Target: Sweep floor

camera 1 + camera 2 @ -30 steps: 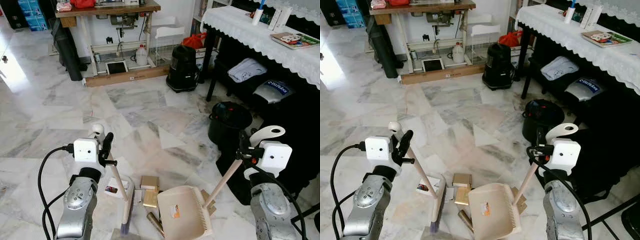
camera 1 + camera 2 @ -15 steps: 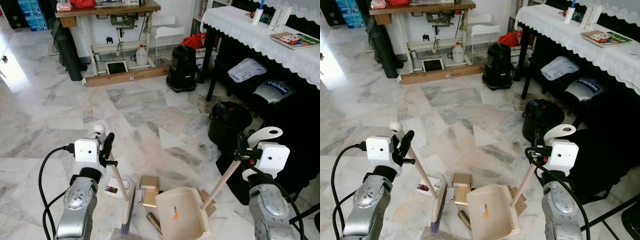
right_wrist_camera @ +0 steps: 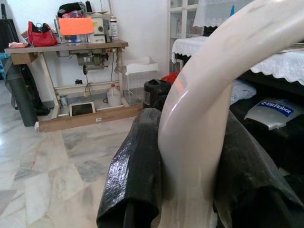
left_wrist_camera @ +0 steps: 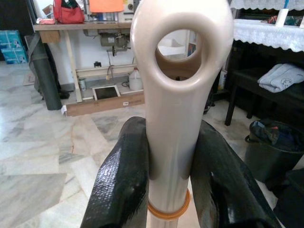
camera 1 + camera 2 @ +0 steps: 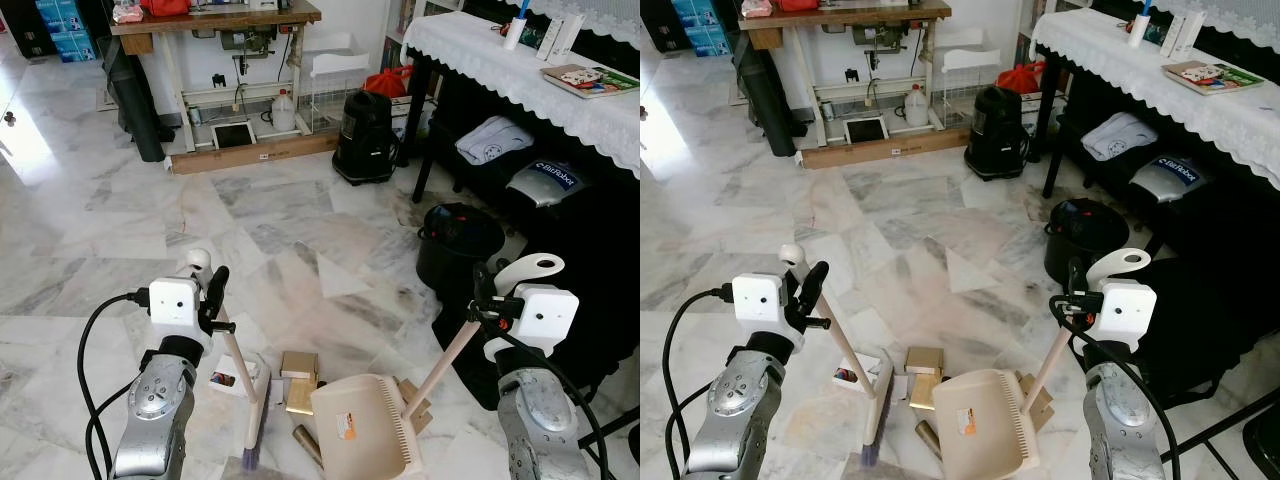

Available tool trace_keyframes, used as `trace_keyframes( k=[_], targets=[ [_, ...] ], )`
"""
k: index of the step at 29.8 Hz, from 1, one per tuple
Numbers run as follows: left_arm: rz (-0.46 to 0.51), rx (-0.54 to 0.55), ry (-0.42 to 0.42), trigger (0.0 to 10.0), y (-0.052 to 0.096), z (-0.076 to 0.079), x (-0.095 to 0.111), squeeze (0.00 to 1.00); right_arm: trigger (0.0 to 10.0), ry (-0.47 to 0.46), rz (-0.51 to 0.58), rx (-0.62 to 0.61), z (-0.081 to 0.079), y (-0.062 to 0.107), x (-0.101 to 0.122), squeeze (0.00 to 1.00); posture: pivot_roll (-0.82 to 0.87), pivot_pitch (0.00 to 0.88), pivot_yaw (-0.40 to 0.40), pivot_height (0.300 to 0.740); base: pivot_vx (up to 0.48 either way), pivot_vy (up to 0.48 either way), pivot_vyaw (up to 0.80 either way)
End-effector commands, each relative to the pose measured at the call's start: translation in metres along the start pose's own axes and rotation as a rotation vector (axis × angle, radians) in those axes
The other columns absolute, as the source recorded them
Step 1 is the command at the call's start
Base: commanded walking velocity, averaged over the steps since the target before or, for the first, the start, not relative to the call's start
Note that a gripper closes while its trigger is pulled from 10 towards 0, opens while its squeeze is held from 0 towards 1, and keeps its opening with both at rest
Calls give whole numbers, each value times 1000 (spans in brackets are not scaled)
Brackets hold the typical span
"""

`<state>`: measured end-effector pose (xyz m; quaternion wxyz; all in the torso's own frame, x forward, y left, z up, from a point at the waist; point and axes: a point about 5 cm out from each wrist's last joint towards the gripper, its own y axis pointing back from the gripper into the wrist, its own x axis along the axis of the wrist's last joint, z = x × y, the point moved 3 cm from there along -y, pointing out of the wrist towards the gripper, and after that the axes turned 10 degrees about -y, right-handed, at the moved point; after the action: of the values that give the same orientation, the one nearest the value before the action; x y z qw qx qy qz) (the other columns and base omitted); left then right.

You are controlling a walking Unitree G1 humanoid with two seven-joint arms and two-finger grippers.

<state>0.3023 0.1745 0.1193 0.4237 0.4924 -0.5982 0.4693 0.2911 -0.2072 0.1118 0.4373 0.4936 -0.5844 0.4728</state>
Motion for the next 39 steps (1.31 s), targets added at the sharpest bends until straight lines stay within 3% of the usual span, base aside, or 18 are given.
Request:
trace_keyframes(
  k=[1,15,33,39],
  targets=[
    [33,5,6,10000,-3,0,6,0,10000,-4,29,8,-1,-3,7,0,-27,0,-20,740,-480,0,0],
    [39,14,1,10000,-3,-1,7,0,10000,-5,27,10,-1,-2,6,0,-25,0,-21,740,-233,0,0],
    [25,1,-20,10000,-4,0,5,0,10000,-6,24,11,-2,-3,5,0,-24,0,-21,740,0,0,0],
    [25,0,-23,10000,-3,0,5,0,10000,-5,23,10,-2,-2,5,0,-25,0,-21,740,0,-279,0]
  ],
)
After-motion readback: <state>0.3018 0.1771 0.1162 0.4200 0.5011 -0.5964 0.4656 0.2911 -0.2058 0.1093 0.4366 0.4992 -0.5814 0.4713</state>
